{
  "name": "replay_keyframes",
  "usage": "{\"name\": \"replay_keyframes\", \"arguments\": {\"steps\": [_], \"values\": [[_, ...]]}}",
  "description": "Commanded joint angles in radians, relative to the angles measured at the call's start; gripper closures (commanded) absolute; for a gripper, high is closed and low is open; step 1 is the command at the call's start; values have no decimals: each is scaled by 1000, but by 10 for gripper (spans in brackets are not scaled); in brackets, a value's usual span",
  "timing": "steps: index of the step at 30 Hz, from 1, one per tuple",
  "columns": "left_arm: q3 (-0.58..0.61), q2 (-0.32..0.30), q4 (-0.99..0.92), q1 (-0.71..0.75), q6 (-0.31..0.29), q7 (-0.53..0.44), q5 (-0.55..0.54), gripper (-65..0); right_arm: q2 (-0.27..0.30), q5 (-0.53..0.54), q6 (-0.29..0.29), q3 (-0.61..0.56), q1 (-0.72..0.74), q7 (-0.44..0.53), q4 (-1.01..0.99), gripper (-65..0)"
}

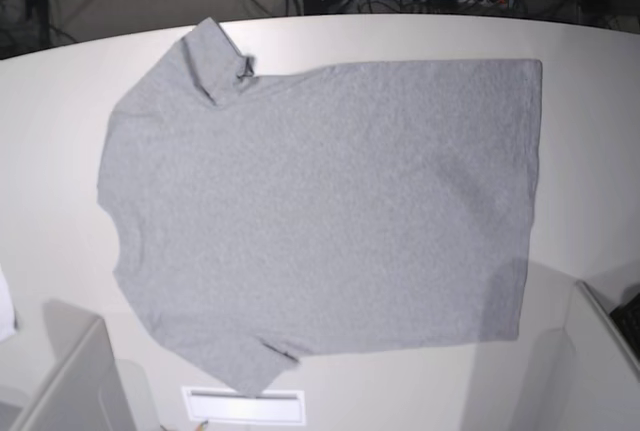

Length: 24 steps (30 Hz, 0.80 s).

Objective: Fold the T-shirt properly

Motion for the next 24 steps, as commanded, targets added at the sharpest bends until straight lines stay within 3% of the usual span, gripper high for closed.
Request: {"name": "replay_keyframes", "arguments": {"steps": [1,3,8,24], "values": [[-1,3,5,-11,-6,4,23,0,3,0,0,-1,23,-2,12,0],[-12,6,5,-15,-6,15,52,0,3,0,0,-1,24,15,17,0],[-14,6,-3,-8,-5,-84,50,0,3,0,0,-1,-14,202,8,0],[-14,6,5,-1,-5,-90,50,0,14,3,0,5,-14,173,17,0]]}}
